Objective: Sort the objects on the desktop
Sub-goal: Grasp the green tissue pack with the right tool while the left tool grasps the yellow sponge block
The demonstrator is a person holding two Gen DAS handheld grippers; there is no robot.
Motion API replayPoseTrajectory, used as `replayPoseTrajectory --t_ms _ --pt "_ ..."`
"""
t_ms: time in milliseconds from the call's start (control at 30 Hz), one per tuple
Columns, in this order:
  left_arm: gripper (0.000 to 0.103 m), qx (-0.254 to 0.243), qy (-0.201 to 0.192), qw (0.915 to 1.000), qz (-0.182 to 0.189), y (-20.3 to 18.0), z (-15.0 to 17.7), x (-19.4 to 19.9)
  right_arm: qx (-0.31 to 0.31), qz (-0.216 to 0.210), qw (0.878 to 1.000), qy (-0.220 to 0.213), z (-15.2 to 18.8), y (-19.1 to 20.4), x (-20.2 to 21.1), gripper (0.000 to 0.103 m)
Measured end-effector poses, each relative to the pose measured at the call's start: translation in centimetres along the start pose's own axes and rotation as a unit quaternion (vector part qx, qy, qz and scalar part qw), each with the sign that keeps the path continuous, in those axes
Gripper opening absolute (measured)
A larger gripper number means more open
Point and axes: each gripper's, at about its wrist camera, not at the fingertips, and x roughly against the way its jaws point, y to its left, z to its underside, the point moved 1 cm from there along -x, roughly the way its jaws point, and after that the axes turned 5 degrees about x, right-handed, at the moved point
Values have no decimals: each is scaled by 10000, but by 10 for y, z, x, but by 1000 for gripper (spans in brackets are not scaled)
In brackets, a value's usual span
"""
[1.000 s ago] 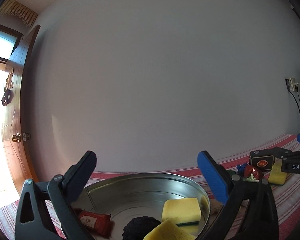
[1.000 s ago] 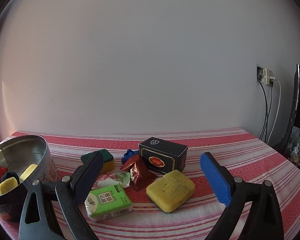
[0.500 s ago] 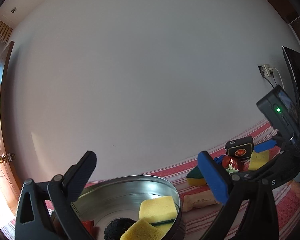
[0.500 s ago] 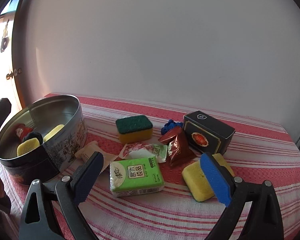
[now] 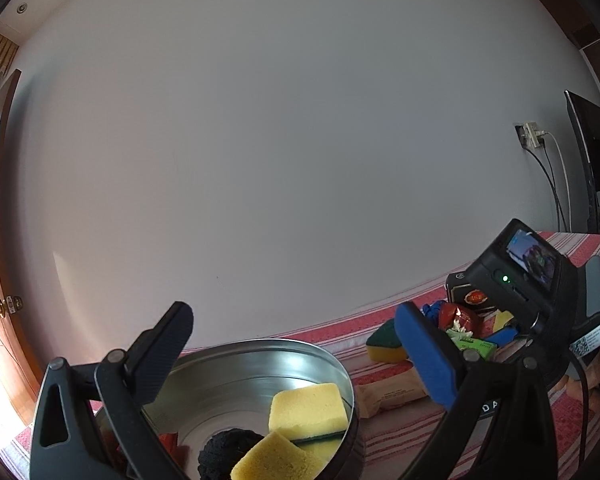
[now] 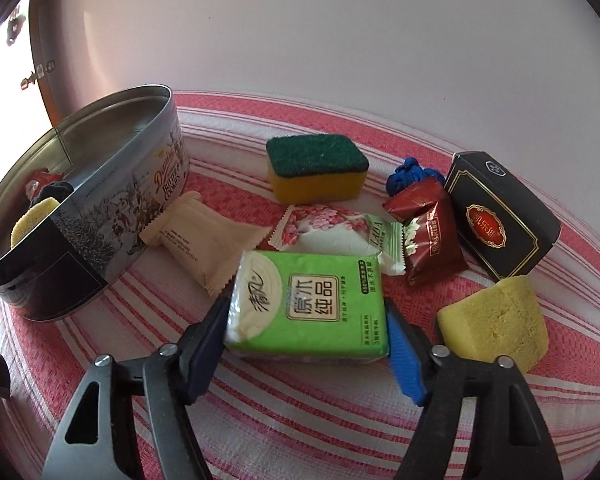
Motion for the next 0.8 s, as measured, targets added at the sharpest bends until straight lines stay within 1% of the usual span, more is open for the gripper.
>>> replayPoseTrajectory --t_ms 67,100,200,333,433,600,667,700,800 --pt "102 7 51 10000 -1 0 0 -2 -129 -125 9998 5 1 -5 0 74" --pt "102 8 71 10000 -2 0 1 -3 -196 -186 9996 7 1 -8 -1 72" --pt "102 12 105 9999 7 -1 1 -4 -340 -251 9991 -95 3 -13 4 71" --pt "102 -34 136 9999 29 -3 1 -6 -403 -196 9984 -338 6 -18 16 71" --pt "102 -119 115 9998 84 -8 1 -5 -465 -80 9969 -629 10 -25 31 71" --pt "102 -232 -2 9997 -21 -19 0 -1 -742 275 9907 -1102 13 -45 56 71" --pt "102 -79 126 9998 161 -26 -4 -2 -949 402 9852 -1367 12 -55 70 71" --pt "102 16 229 9992 316 -31 -7 -3 -1036 540 9814 -1521 12 -58 74 71" --pt "102 232 500 9965 622 -49 -16 -12 -1157 1322 9649 -1951 17 -72 94 71"
